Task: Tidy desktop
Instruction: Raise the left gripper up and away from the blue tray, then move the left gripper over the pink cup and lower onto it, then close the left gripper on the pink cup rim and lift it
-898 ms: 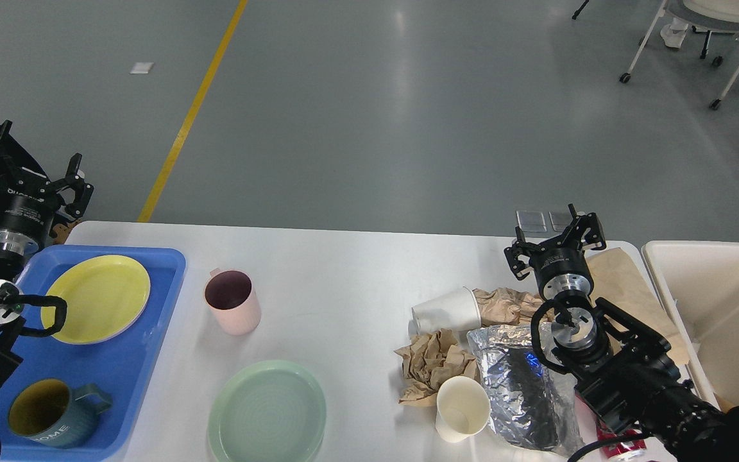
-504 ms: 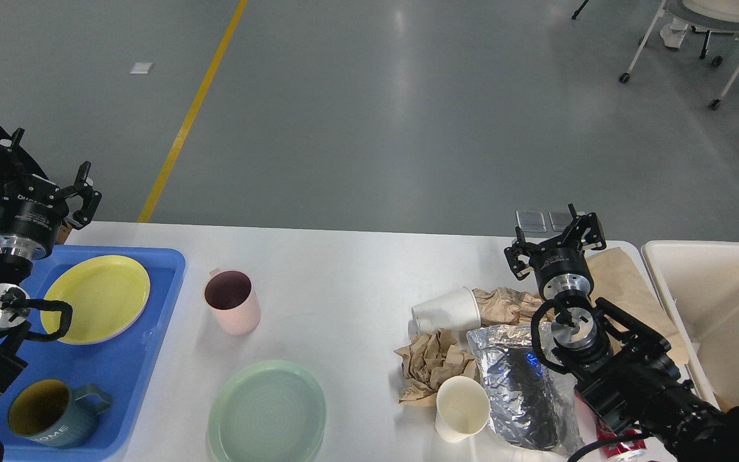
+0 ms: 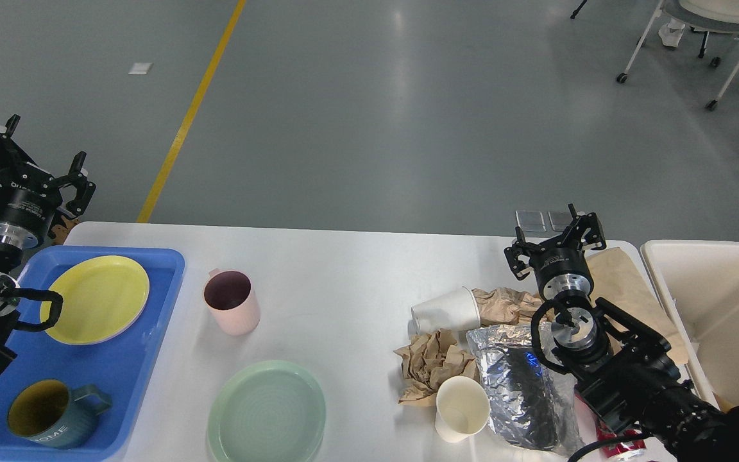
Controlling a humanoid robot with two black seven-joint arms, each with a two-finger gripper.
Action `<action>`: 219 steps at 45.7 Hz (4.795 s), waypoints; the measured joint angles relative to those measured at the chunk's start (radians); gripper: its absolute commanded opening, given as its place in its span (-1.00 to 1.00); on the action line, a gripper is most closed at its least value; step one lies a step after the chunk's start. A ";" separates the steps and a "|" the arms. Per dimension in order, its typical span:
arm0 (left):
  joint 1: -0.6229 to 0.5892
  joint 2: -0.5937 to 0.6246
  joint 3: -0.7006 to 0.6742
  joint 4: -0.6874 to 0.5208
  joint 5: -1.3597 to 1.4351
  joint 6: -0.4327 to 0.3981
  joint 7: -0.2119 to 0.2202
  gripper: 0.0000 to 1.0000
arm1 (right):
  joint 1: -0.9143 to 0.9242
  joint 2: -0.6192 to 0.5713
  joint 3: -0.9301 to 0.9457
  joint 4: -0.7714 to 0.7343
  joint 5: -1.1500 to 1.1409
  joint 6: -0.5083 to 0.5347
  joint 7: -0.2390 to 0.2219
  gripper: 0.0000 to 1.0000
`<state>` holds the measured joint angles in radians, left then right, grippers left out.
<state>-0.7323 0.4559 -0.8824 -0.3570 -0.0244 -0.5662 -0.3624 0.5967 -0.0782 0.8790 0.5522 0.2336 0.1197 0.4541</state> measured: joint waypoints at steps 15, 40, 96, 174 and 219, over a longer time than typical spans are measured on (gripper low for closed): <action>-0.111 0.107 0.448 0.014 0.004 -0.006 0.023 0.94 | 0.000 0.000 0.000 0.000 0.000 0.000 0.000 1.00; -0.531 0.196 1.478 0.012 0.009 -0.220 0.438 0.94 | 0.000 0.000 0.000 0.000 0.000 0.000 0.000 1.00; -0.844 -0.289 2.070 -0.141 0.134 -0.394 0.647 0.94 | 0.000 0.000 0.000 0.000 0.000 0.000 0.000 1.00; -0.595 -0.399 1.951 0.058 0.139 -0.394 0.666 0.93 | 0.000 0.000 0.000 0.000 0.000 0.000 0.000 1.00; -0.540 -0.407 1.845 0.064 0.130 -0.332 0.776 -0.20 | 0.000 0.000 0.000 0.000 0.000 0.000 0.000 1.00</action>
<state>-1.2723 0.0489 0.9624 -0.2928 0.1053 -0.8986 0.4135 0.5967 -0.0782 0.8790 0.5522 0.2335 0.1196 0.4541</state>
